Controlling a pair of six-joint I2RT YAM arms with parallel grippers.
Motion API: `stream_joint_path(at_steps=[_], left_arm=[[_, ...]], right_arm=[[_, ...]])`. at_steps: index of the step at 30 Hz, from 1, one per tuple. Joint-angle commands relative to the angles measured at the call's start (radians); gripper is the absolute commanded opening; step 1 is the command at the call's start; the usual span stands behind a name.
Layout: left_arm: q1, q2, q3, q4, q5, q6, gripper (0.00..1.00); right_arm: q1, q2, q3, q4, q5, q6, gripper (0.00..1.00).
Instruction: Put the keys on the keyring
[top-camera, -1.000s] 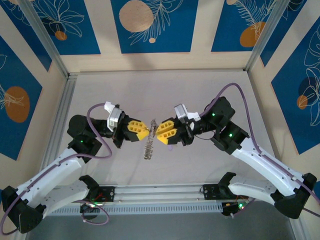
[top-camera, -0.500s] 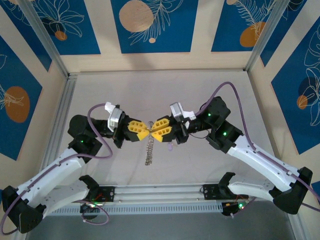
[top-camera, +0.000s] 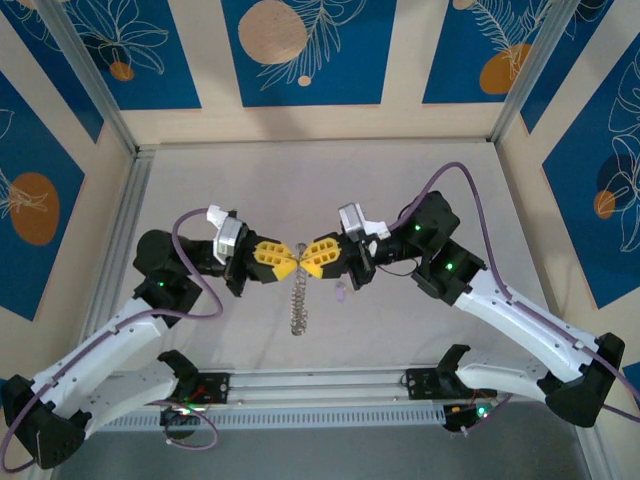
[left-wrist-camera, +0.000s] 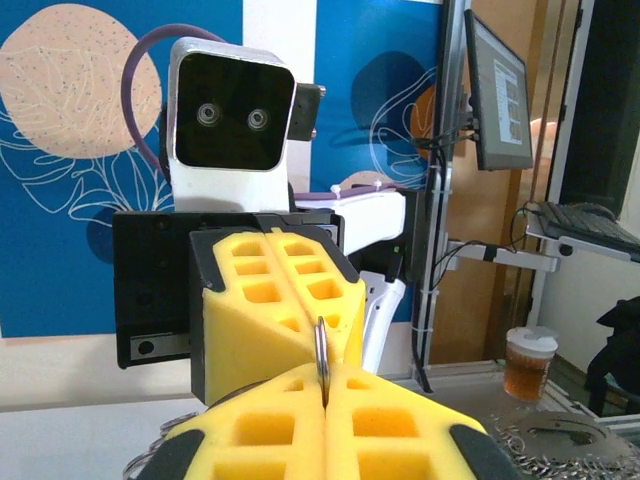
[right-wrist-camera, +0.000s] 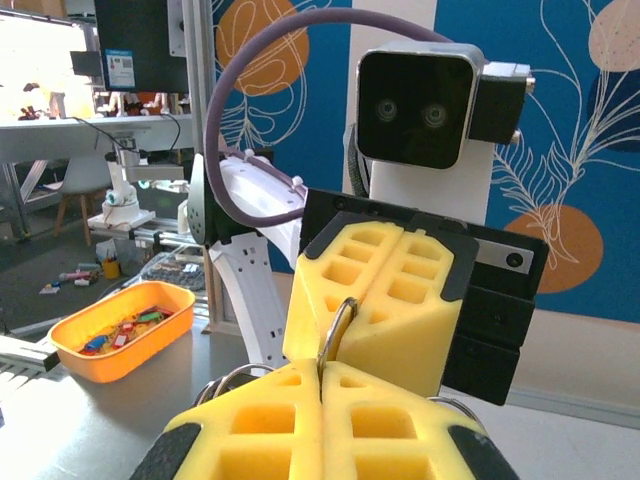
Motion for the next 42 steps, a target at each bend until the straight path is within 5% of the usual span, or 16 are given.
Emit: stream_joint_path(at_steps=[1, 3, 7, 11, 21, 42], left_arm=[[0.006, -0.014, 0.028, -0.149, -0.03, 0.093, 0.0], [0.005, -0.034, 0.057, -0.317, -0.058, 0.185, 0.06], [0.005, -0.056, 0.156, -0.711, -0.15, 0.384, 0.41], [0.006, -0.053, 0.255, -0.967, -0.229, 0.523, 0.47], [0.005, 0.035, 0.491, -1.28, -0.253, 0.715, 0.4], [-0.03, 0.125, 0.545, -1.248, -0.135, 0.726, 0.25]], right_arm=[[0.009, 0.001, 0.053, -0.052, 0.037, -0.036, 0.0], [0.001, -0.012, 0.066, -0.12, 0.067, -0.055, 0.0], [-0.035, -0.021, 0.132, -0.339, 0.099, -0.109, 0.0], [-0.05, -0.014, 0.221, -0.575, 0.119, -0.225, 0.0], [-0.049, 0.066, 0.407, -0.898, 0.122, -0.369, 0.0], [-0.004, 0.09, 0.411, -0.905, 0.124, -0.419, 0.0]])
